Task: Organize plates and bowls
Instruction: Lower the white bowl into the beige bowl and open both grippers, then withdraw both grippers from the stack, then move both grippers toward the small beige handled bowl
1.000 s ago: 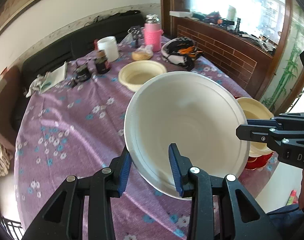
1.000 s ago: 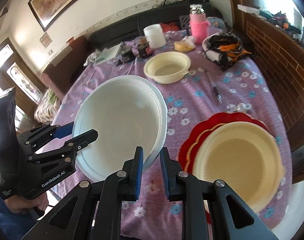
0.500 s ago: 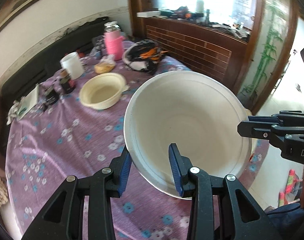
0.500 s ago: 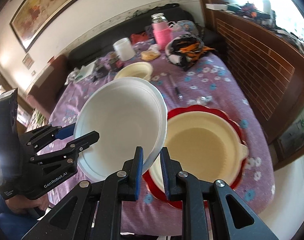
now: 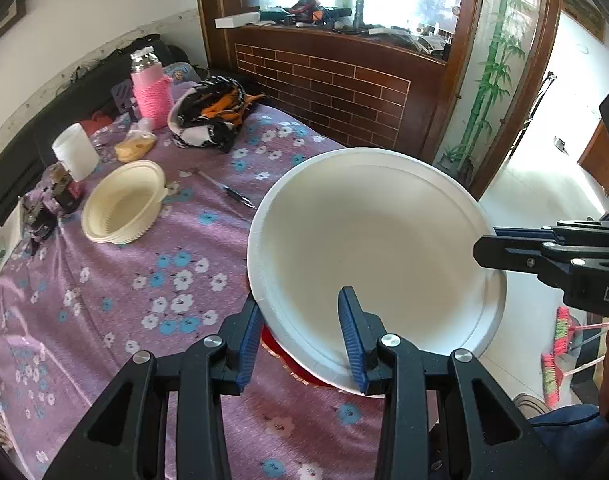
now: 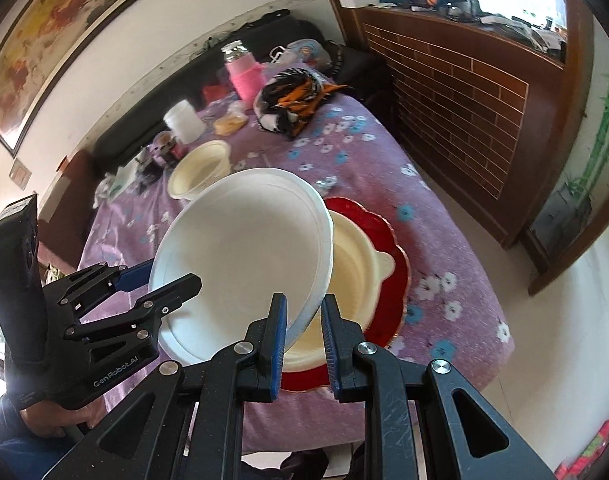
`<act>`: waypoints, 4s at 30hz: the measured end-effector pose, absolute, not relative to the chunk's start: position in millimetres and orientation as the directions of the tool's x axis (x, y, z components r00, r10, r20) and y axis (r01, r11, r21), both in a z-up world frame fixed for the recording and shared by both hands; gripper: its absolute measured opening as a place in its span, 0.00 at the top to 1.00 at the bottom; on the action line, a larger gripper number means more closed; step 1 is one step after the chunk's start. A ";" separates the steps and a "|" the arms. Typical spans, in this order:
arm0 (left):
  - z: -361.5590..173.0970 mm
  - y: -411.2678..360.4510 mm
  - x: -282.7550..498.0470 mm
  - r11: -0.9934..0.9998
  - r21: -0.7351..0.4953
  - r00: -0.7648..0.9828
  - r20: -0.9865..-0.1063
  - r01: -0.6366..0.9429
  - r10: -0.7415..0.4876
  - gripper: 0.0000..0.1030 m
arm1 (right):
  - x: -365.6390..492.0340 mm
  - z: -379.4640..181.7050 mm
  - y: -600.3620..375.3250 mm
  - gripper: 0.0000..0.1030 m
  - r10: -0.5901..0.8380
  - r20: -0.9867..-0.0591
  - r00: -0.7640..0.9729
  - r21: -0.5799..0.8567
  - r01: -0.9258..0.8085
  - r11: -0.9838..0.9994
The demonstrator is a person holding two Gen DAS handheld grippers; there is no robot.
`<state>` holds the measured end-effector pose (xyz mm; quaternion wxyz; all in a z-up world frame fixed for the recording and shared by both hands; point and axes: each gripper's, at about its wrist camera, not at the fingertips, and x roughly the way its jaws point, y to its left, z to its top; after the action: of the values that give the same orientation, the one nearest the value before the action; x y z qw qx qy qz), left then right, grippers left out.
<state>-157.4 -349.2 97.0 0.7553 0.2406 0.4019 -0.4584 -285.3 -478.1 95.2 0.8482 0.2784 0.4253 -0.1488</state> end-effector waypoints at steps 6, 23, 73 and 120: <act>89.0 -361.3 -159.0 0.451 -0.020 0.232 -0.838 0.892 -0.495 0.65 | -286.9 87.2 -488.9 0.81 -0.008 -0.820 0.572 0.352 0.517 0.780; 75.0 -373.6 -152.4 0.464 -0.032 0.214 -0.857 0.885 -0.468 0.65 | -278.8 64.6 -505.7 0.81 0.044 -0.848 0.529 0.373 0.536 0.757; 76.4 -360.3 -160.8 0.453 -0.028 0.217 -0.850 0.891 -0.479 0.56 | -289.9 62.1 -499.7 0.73 0.018 -0.853 0.522 0.370 0.580 0.726; 65.9 -168.6 -92.1 0.789 -0.112 0.365 -0.841 0.604 -0.399 0.48 | -156.7 94.4 -397.8 0.73 0.237 -0.831 0.503 0.439 0.332 0.835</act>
<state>-92.1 -168.6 65.9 0.8189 0.1083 0.4733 -0.3061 -156.7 -397.8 94.4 0.8185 0.2857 0.4976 -0.0292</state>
